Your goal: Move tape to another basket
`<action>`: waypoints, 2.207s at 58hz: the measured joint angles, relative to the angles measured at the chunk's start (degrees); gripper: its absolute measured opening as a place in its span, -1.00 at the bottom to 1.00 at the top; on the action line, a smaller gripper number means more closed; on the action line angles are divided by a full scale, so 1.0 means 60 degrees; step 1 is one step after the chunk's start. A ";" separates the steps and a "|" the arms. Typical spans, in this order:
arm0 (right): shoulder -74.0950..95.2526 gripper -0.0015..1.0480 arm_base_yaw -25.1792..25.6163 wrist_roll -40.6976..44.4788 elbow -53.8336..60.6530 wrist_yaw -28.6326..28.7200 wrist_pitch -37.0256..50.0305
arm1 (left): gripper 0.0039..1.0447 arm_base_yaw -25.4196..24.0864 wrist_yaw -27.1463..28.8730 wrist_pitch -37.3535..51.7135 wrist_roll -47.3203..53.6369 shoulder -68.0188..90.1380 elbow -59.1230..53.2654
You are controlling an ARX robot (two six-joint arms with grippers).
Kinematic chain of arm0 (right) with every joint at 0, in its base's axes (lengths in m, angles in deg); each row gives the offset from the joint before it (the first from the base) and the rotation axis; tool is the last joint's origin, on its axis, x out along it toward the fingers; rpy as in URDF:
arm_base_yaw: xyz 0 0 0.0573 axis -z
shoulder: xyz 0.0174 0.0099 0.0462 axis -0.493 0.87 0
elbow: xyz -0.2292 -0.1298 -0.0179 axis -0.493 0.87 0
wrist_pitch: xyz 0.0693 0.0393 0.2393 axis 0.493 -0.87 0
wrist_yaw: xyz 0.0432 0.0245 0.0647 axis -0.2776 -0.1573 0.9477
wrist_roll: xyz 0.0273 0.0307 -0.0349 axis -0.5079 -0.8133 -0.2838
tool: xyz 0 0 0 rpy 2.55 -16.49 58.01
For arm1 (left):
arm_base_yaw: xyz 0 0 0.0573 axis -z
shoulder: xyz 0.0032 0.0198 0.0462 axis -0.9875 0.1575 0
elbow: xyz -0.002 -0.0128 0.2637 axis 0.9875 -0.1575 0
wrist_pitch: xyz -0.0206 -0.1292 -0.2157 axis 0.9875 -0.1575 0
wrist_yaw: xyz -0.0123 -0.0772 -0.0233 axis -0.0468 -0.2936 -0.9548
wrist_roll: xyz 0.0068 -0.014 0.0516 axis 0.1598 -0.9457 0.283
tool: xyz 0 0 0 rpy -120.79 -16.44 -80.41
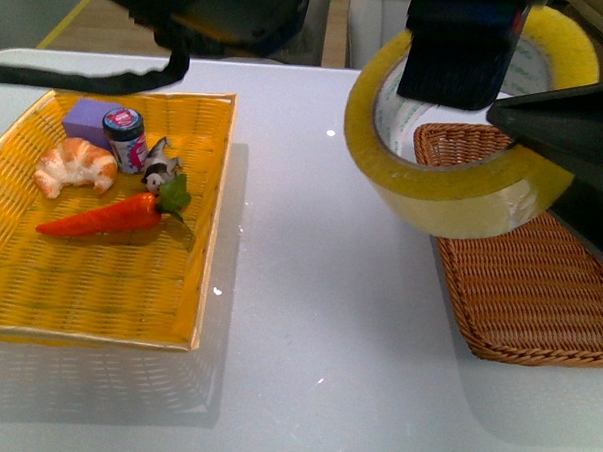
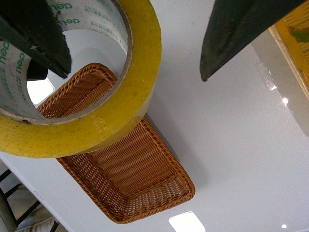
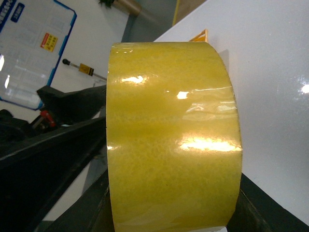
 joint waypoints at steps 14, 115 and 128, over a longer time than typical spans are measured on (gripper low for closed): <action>-0.0007 -0.10 0.0601 -0.0302 0.0069 0.0117 0.0153 | 0.83 -0.0488 0.0423 0.0860 0.0109 -0.1362 -0.0521; 0.9515 -0.10 0.3428 -0.2025 -0.5439 -0.1217 0.1235 | -0.98 -0.5737 0.1661 0.2131 0.1228 -1.1854 -0.9034; 0.9315 0.40 0.3461 -0.1982 -0.5129 -0.1155 0.1290 | -0.98 -0.5737 0.1661 0.1395 0.1224 -1.2597 -0.9038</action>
